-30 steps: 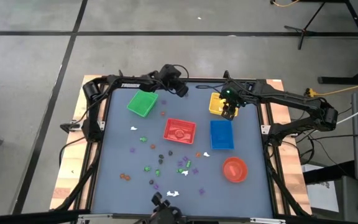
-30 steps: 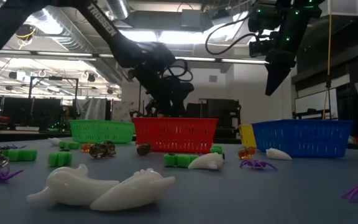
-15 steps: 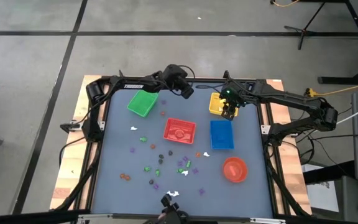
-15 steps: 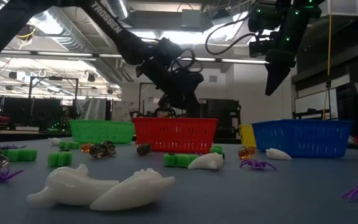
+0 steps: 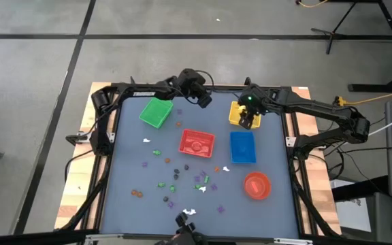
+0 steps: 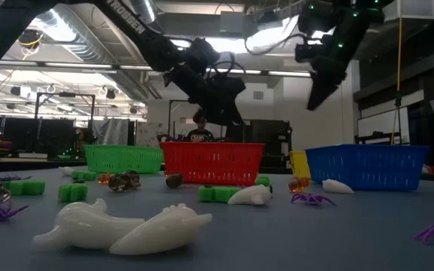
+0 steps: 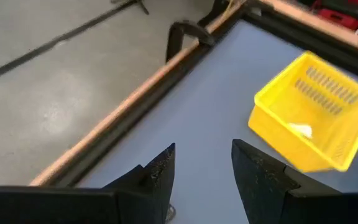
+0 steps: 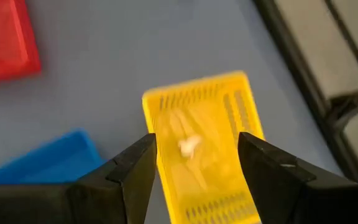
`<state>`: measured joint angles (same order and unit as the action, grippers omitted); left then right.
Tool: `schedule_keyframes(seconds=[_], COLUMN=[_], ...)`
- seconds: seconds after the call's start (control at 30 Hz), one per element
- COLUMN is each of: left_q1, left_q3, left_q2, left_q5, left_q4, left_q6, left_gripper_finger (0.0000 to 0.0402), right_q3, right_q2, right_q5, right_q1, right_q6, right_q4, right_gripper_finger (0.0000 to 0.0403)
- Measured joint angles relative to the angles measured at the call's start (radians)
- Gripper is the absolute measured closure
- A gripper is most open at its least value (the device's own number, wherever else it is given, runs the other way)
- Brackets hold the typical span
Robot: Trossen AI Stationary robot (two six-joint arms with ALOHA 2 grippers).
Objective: Sort Halloween decoration
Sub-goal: Put the black skull toy into the red bin
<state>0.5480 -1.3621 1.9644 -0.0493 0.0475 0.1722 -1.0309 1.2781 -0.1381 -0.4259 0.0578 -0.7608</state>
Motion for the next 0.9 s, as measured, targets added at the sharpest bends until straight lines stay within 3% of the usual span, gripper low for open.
schedule_keyframes(seconds=[0.23,0.57,0.73,0.9], left_q1=[0.035,0.064,0.047,0.024], left_q3=[0.000,0.000,0.022,0.187], left_q2=[-0.087,-0.269,-0.323,-0.406], left_q5=[-0.019,-0.017,0.034,0.058], left_q4=[-0.106,-0.381,-0.424,-0.314], left_q6=[-0.041,-0.127,-0.138,-0.119], left_gripper_finger=[0.0258,0.0258,0.0258,0.0258], right_q3=[0.000,0.000,-0.055,-0.130], right_q2=[0.038,0.230,0.349,0.466], right_q5=[0.001,0.090,0.131,0.165], right_q1=[-0.001,-0.022,-0.067,-0.095], right_q6=[0.004,0.082,0.081,0.088], right_q4=[0.321,0.614,0.638,0.638], right_gripper_finger=[0.0178,0.0178,0.0178,0.0178])
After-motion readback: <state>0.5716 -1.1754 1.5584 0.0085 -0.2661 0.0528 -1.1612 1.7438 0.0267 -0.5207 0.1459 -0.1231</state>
